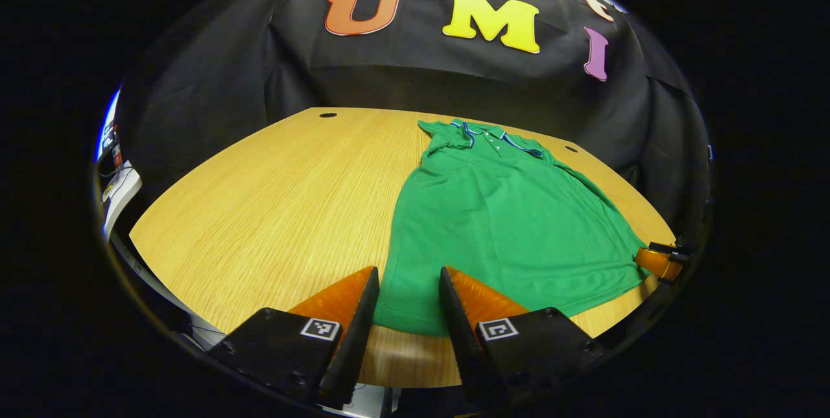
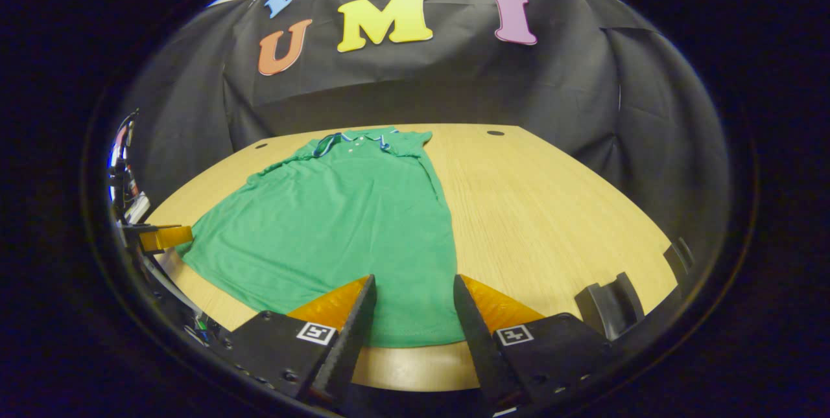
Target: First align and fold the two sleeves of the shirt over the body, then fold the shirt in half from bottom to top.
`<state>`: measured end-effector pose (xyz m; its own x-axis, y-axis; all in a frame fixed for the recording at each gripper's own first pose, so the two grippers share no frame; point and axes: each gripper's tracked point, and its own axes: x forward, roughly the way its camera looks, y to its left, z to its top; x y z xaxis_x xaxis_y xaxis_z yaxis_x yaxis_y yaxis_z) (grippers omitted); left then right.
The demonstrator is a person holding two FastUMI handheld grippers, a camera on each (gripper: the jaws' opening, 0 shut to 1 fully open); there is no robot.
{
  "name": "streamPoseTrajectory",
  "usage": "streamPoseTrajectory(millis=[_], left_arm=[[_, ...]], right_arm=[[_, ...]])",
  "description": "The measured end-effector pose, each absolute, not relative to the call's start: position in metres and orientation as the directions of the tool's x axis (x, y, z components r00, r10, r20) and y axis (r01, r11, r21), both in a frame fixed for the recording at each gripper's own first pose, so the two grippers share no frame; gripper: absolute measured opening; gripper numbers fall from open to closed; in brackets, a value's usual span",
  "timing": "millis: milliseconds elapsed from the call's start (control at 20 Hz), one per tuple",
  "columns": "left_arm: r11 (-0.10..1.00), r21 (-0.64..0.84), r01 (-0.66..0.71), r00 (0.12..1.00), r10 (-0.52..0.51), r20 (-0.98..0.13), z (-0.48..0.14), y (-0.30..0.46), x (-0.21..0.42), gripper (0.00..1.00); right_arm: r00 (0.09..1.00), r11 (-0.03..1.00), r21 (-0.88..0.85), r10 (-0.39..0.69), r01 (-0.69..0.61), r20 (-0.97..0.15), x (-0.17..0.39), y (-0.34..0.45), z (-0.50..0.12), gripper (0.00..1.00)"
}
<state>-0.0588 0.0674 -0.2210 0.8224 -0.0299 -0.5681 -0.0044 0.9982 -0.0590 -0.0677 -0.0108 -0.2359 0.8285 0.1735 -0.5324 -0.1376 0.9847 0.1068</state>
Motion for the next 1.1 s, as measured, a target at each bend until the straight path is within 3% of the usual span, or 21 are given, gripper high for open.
streamPoseTrajectory(millis=[100,150,200,250,300,350,400,450,550,650,1100], left_arm=[[0.997,-0.077,0.004,0.825,-0.047,-0.563,-0.221,0.066,-0.058,0.57],[0.997,-0.078,0.013,0.825,-0.055,-0.562,-0.221,0.065,-0.058,0.53],[0.997,-0.076,0.015,0.827,-0.056,-0.560,-0.222,0.067,-0.057,0.51],[0.997,-0.079,0.012,0.829,-0.054,-0.557,-0.222,0.069,-0.056,0.40],[0.997,-0.079,0.009,0.830,-0.052,-0.556,-0.221,0.072,-0.056,0.33],[0.997,-0.082,0.004,0.832,-0.049,-0.553,-0.222,0.075,-0.056,0.20],[0.996,-0.093,0.003,0.834,-0.054,-0.549,-0.222,0.075,-0.056,0.12],[0.996,-0.094,0.010,0.836,-0.060,-0.545,-0.221,0.074,-0.055,0.03],[0.995,-0.099,0.018,0.839,-0.069,-0.540,-0.221,0.073,-0.055,0.03],[0.992,-0.123,0.035,0.840,-0.096,-0.534,-0.219,0.069,-0.052,0.03],[0.984,-0.163,0.066,0.892,-0.132,-0.433,-0.180,0.064,-0.023,0.03]], right_arm=[[0.829,0.981,0.113,0.193,-0.157,-0.525,-0.067,-0.006,-0.236,0.69],[0.832,0.981,0.112,0.191,-0.155,-0.522,-0.067,-0.005,-0.235,0.61],[0.831,0.981,0.110,0.196,-0.162,-0.522,-0.067,-0.005,-0.236,0.62],[0.822,0.978,0.121,0.208,-0.169,-0.530,-0.068,0.000,-0.236,0.58],[0.825,0.977,0.122,0.211,-0.172,-0.525,-0.068,0.005,-0.234,0.47],[0.819,0.975,0.124,0.223,-0.185,-0.528,-0.068,0.009,-0.235,0.34],[0.821,0.974,0.125,0.225,-0.187,-0.525,-0.068,0.011,-0.235,0.32],[0.821,0.974,0.119,0.225,-0.191,-0.525,-0.067,0.012,-0.235,0.19],[0.814,0.970,0.136,0.242,-0.200,-0.528,-0.064,0.014,-0.236,0.19],[0.810,0.967,0.173,0.251,-0.187,-0.530,-0.062,0.014,-0.232,0.01],[0.845,0.959,0.161,0.281,-0.232,-0.455,-0.021,0.016,-0.198,0.01]])
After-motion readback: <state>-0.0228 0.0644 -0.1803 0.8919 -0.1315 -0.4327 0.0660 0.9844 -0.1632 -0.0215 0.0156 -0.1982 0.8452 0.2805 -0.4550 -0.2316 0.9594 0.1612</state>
